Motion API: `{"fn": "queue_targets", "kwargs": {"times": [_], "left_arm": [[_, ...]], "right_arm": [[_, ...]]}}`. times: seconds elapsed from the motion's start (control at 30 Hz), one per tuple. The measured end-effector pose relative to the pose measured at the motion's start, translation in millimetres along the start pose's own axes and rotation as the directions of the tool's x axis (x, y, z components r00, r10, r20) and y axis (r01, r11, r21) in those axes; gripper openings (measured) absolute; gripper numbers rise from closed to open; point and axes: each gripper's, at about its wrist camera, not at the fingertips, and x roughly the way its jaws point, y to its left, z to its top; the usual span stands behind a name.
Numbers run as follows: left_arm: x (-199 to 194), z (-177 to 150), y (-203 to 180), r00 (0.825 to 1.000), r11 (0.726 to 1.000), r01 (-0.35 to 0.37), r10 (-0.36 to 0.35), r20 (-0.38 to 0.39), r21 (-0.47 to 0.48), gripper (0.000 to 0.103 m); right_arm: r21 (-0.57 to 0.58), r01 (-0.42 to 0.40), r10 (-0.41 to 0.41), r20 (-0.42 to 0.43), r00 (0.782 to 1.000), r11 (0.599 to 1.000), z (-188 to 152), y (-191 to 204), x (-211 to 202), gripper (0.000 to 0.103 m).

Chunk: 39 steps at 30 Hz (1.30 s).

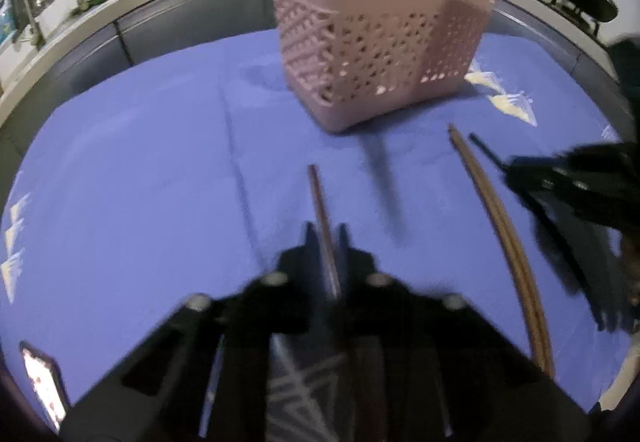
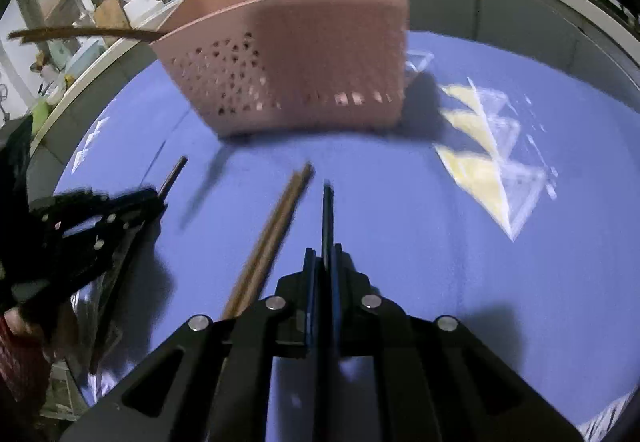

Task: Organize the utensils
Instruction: 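Lift both held chopsticks upright over the pink holder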

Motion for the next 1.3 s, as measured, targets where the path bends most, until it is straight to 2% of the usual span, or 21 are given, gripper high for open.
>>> {"fn": "queue_targets", "kwargs": {"times": [0.1, 0.17, 0.27, 0.33, 0.4, 0.5, 0.57, 0.63, 0.77, 1.07, 1.3], "left_arm": [[-1.3, -0.9, -0.1, 1.0, 1.0, 0.009, -0.009, 0.014, -0.003, 0.006], [-5.5, -1.6, 4.1, 0.998, 0.997, 0.063, -0.062, 0.024, -0.041, 0.006], [-37.0, -2.6, 14.3, 0.987, 0.99, 0.121, -0.113, 0.112, -0.072, 0.005], [-67.3, -4.6, 23.6, 0.972, 0.984, 0.155, -0.135, 0.194, -0.093, 0.005], [-96.3, -6.5, 33.4, 0.952, 0.976, 0.185, -0.148, 0.269, -0.115, 0.005], [-129.8, -9.5, 43.3, 0.925, 0.969, 0.21, -0.154, 0.348, -0.128, 0.005], [-155.5, -10.8, 46.7, 0.901, 0.971, 0.209, -0.144, 0.409, -0.119, 0.005], [-171.3, -12.7, 44.4, 0.888, 0.974, 0.195, -0.128, 0.442, -0.111, 0.005], [-188.1, -14.2, 43.5, 0.872, 0.975, 0.199, -0.128, 0.473, -0.103, 0.005], [-190.7, -15.0, 42.4, 0.874, 0.976, 0.193, -0.123, 0.471, -0.103, 0.005], [-212.4, -5.8, 45.2, 0.85, 0.982, 0.177, -0.116, 0.514, -0.071, 0.005]], "right_arm": [[-0.029, -0.008, 0.008, -0.011, 1.0, 1.0, 8.5, 2.6, 5.0, 0.005], [-0.011, -0.043, 0.043, -0.017, 0.999, 0.999, 7.0, 0.4, 1.2, 0.004], [0.008, -0.101, 0.1, 0.065, 0.993, 0.995, 1.2, -0.9, -27.9, 0.004], [0.004, -0.129, 0.127, 0.152, 0.98, 0.992, -3.6, 1.0, -56.9, 0.004], [-0.001, -0.15, 0.146, 0.236, 0.961, 0.989, -9.1, 2.9, -84.8, 0.004], [-0.016, -0.147, 0.142, 0.376, 0.916, 0.989, -20.4, 8.0, -131.0, 0.004], [-0.026, -0.136, 0.134, 0.437, 0.889, 0.99, -22.4, 9.2, -150.7, 0.004], [-0.029, -0.121, 0.12, 0.494, 0.861, 0.992, -26.4, 12.1, -169.7, 0.004], [-0.023, -0.113, 0.107, 0.541, 0.834, 0.993, -26.5, 17.2, -182.4, 0.004], [-0.026, -0.101, 0.099, 0.543, 0.834, 0.995, -27.1, 21.5, -182.3, 0.004], [-0.041, -0.103, 0.108, 0.572, 0.813, 0.994, -16.8, 23.6, -195.7, 0.004]]}}
